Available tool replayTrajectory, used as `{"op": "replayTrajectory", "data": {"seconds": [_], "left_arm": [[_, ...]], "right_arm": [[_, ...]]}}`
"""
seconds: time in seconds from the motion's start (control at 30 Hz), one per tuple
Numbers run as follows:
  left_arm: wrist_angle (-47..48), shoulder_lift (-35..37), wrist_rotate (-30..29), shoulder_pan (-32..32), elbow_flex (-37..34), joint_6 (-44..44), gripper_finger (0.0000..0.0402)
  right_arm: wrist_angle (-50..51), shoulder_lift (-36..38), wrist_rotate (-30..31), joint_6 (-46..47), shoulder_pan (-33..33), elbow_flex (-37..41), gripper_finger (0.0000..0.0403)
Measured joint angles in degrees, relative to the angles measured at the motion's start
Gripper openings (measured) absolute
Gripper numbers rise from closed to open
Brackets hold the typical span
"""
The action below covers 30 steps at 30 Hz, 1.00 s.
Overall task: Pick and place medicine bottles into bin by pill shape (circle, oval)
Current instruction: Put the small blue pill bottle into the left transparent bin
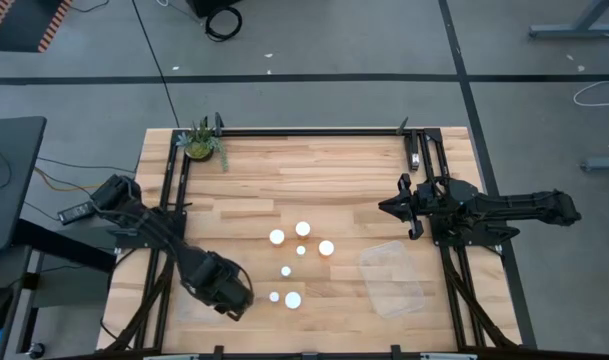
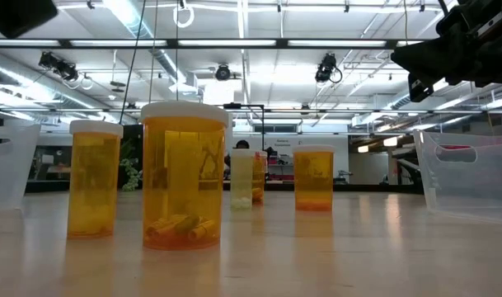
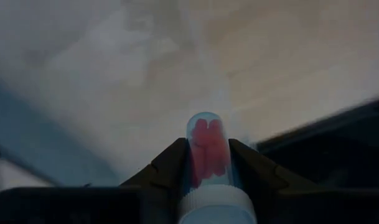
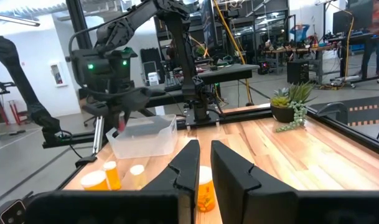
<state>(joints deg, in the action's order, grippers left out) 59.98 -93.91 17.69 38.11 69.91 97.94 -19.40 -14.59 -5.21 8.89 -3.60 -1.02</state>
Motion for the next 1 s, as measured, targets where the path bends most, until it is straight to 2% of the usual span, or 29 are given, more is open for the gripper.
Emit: {"op": "replayTrajectory", "data": {"seconds": [0.3, 0.63, 1.0], "left_arm": [[2.19, -0.52, -9.92, 4.94, 0.0, 8.34, 0.0116], [-1.86, -4.93, -10.54, 9.44, -0.02, 12.47, 0.012], [-4.93, -9.16, -10.99, 9.77, -0.02, 12.23, 0.0124]], "right_arm": [[0.0, 0.0, -0.02, 0.01, 0.01, 0.0, 0.0047], [0.0, 0.0, -0.02, -0.01, 0.0, 0.0, 0.0047], [0.0, 0.0, 0.0, 0.01, 0.02, 0.0, 0.0047]]}}
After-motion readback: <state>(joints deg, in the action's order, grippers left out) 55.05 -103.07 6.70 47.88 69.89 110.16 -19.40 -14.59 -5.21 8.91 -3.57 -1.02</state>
